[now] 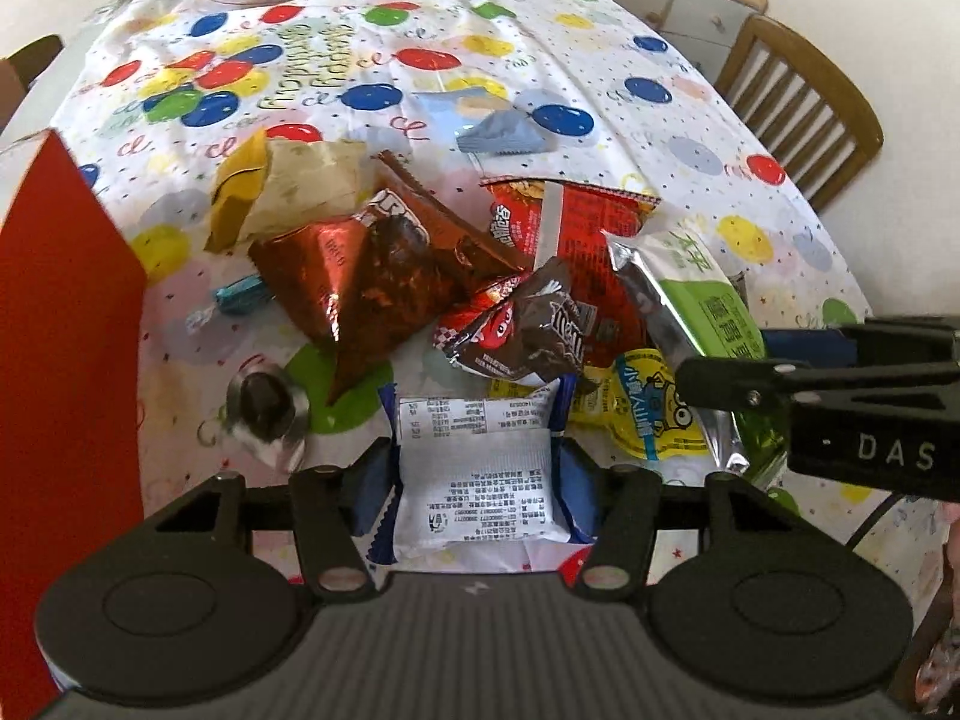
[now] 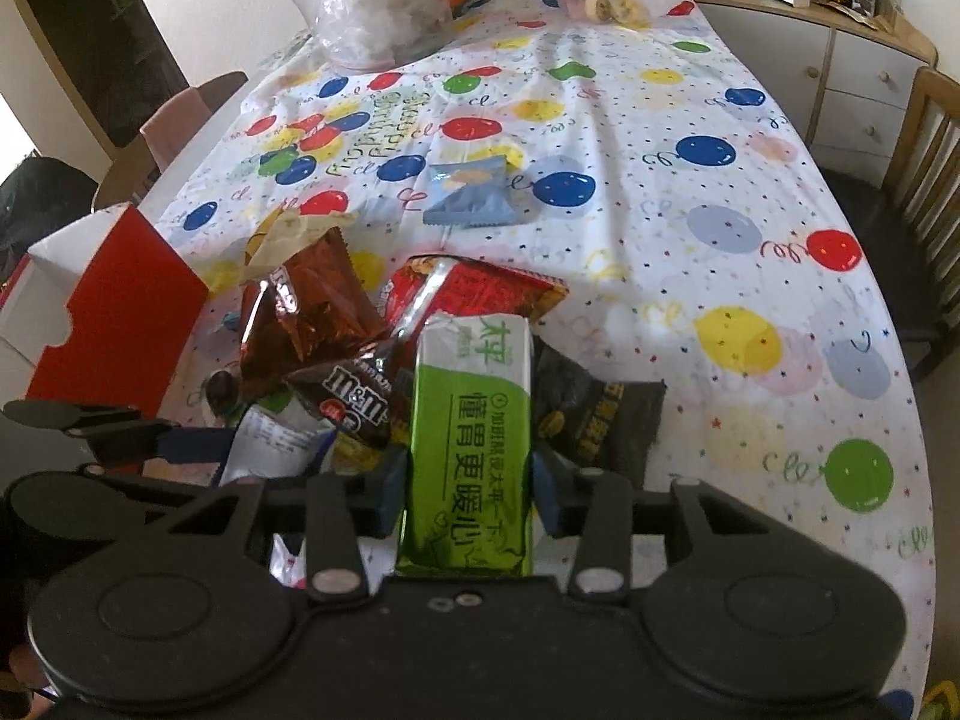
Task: Organize snacks
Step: 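Carry both held packets over the open white cardboard box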
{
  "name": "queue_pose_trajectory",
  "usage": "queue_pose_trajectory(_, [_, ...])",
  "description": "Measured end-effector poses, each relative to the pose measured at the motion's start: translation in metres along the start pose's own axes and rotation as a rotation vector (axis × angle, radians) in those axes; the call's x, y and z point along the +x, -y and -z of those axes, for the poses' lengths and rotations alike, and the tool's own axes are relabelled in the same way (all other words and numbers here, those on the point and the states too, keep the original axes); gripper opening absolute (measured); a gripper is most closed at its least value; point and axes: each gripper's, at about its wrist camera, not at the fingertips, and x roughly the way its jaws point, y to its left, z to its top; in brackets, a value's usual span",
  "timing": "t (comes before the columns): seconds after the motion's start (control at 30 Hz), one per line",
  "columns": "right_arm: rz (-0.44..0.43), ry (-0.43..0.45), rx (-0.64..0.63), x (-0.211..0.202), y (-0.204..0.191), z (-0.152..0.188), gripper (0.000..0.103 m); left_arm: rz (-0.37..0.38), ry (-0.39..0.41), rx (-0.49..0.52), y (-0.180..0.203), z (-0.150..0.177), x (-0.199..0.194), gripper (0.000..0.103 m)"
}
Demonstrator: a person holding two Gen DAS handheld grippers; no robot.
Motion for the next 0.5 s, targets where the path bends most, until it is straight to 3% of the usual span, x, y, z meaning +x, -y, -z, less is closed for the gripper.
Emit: queue_pose_trajectory(0.5, [-0.097,0.065,-0.053,-0.060,-0.019,-0.004,0.041,-0.065,0.083,-0.157,-0.006,0.009,-0.074,0.058])
